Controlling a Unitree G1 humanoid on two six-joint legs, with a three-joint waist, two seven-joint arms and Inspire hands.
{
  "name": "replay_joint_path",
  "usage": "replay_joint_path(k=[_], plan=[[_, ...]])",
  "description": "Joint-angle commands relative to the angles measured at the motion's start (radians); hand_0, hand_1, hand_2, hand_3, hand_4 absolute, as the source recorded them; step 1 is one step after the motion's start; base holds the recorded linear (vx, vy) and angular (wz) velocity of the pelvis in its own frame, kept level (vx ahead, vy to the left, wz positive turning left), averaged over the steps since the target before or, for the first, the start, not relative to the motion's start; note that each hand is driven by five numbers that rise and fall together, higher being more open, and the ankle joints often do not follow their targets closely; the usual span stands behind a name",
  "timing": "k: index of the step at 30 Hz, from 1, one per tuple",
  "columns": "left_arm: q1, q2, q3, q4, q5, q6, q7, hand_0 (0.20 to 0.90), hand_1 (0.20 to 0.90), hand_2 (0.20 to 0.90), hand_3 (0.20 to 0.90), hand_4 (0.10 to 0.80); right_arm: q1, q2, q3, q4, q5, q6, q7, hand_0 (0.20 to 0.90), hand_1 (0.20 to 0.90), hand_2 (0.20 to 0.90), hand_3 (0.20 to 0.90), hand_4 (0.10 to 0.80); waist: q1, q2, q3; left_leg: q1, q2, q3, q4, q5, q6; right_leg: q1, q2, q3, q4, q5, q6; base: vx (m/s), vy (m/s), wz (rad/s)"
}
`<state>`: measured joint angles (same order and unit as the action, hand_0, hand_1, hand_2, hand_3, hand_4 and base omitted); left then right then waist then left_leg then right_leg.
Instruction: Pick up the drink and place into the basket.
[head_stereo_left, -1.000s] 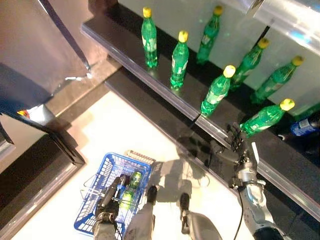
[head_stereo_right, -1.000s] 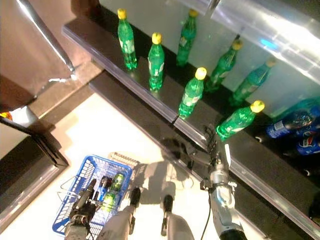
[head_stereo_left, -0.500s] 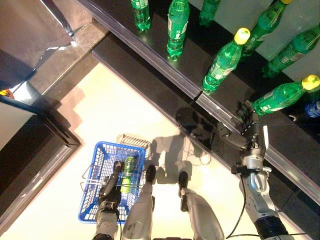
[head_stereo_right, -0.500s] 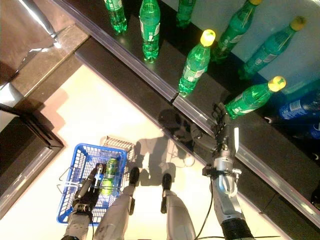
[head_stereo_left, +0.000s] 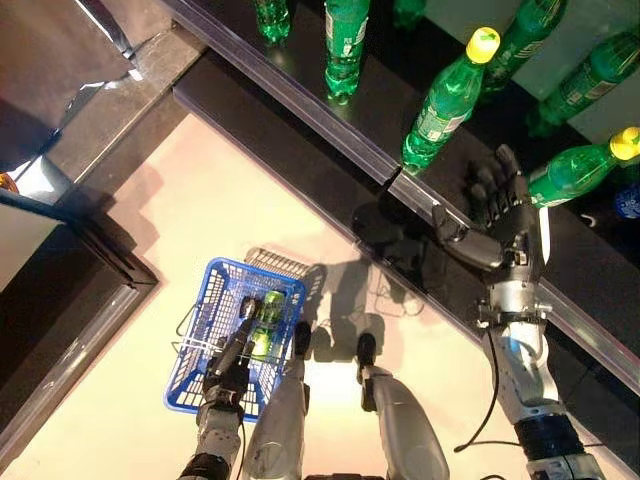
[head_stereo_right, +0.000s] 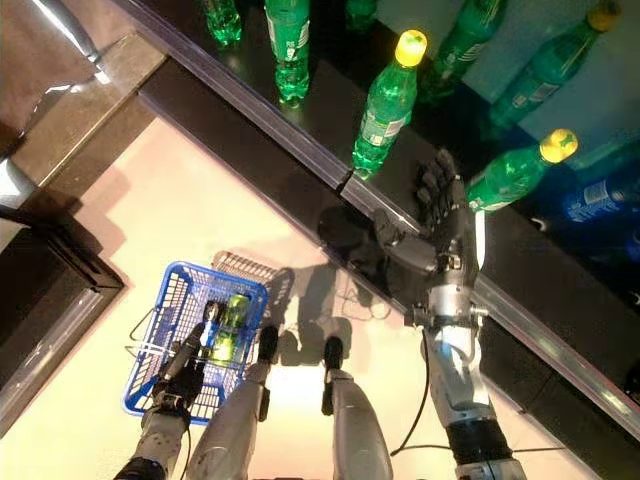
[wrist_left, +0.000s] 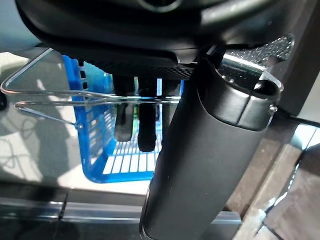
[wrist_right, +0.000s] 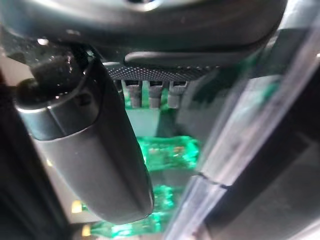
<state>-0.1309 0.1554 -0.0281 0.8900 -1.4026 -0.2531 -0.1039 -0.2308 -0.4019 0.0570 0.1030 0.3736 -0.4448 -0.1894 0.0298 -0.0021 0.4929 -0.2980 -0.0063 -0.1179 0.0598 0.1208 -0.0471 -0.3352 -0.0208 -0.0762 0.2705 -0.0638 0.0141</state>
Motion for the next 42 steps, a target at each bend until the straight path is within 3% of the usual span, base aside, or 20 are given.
replay_joint_path(k=[1,10,24,30,42], plan=[[0.040,0.111,0.053,-0.116,-0.001,-0.151,-0.101,0.300,0.300,0.300,0.200,0.100,-0.032,-0.070,-0.042,-0.185,0.016,-0.060,0.033,0.900,0.900,0.900,0.900,0.800,0.005,-0.022,-0.059,-0.018,-0.092,0.067,0.138,-0.107,0.071,0.074,0.042,0.018,-0.147,0.088,0.017,0.000,0.000,0.00],[0.042,0.115,0.048,-0.096,0.007,-0.139,-0.098,0.300,0.300,0.300,0.200,0.100,-0.125,-0.058,-0.033,-0.156,0.104,0.039,0.025,0.900,0.900,0.900,0.900,0.800,0.022,-0.017,-0.065,-0.007,-0.096,0.068,0.159,-0.115,0.068,0.094,0.032,0.004,-0.137,0.081,0.013,0.030,0.008,0.01],[0.041,0.114,0.042,-0.096,0.026,-0.122,-0.090,0.300,0.300,0.300,0.200,0.100,-0.220,-0.054,-0.043,-0.074,0.059,0.078,-0.143,0.900,0.900,0.900,0.900,0.800,0.040,-0.007,-0.050,-0.011,-0.107,0.066,0.216,-0.135,0.074,0.093,0.015,-0.017,-0.089,0.067,0.004,0.022,0.015,0.05],[0.014,0.130,0.036,-0.091,0.022,-0.102,-0.092,0.300,0.300,0.300,0.200,0.100,-0.270,-0.093,-0.058,-0.032,0.054,0.089,-0.183,0.900,0.900,0.900,0.900,0.800,0.046,-0.003,-0.024,-0.070,-0.120,0.072,0.338,-0.186,0.087,0.032,-0.004,-0.030,0.025,0.030,-0.012,-0.008,0.028,0.06],[-0.015,0.131,0.014,-0.113,0.010,-0.110,-0.094,0.300,0.300,0.300,0.200,0.100,-0.337,-0.110,-0.068,-0.022,0.000,0.093,-0.206,0.900,0.900,0.900,0.900,0.800,0.052,0.003,0.027,-0.207,-0.152,0.063,0.474,-0.231,0.119,-0.138,0.027,-0.004,0.204,0.002,-0.021,-0.023,0.015,0.03]])
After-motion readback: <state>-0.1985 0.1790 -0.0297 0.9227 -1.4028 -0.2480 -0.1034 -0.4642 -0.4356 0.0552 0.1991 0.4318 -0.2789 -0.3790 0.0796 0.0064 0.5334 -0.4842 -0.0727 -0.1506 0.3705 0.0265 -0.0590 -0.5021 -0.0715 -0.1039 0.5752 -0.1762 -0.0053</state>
